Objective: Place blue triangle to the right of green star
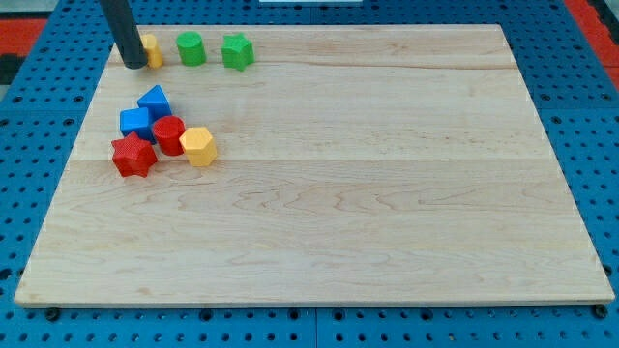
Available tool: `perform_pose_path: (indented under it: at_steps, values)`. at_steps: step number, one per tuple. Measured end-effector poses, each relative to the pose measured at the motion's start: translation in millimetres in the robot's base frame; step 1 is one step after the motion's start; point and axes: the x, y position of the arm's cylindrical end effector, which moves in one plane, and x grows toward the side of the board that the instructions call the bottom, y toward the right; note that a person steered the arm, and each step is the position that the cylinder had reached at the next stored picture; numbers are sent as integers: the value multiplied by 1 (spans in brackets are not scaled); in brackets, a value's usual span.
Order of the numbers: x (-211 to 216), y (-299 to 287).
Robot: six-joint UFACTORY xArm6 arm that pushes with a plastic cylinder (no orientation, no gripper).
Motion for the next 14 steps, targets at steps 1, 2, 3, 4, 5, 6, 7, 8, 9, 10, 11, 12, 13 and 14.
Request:
perform_pose_path:
  at_steps: [1, 2, 3, 4, 5, 6, 7, 8, 9, 10, 11, 12, 13, 14]
  values:
    - [-2, 0]
    - [5, 0]
    - [38, -12]
    - [58, -21]
    - [89, -1]
    - [105, 42]
    - [105, 76]
    - [99, 77]
    - [84, 53]
    - [81, 76]
    - [81, 125]
    - [67, 132]
    - [45, 122]
    - [42, 94]
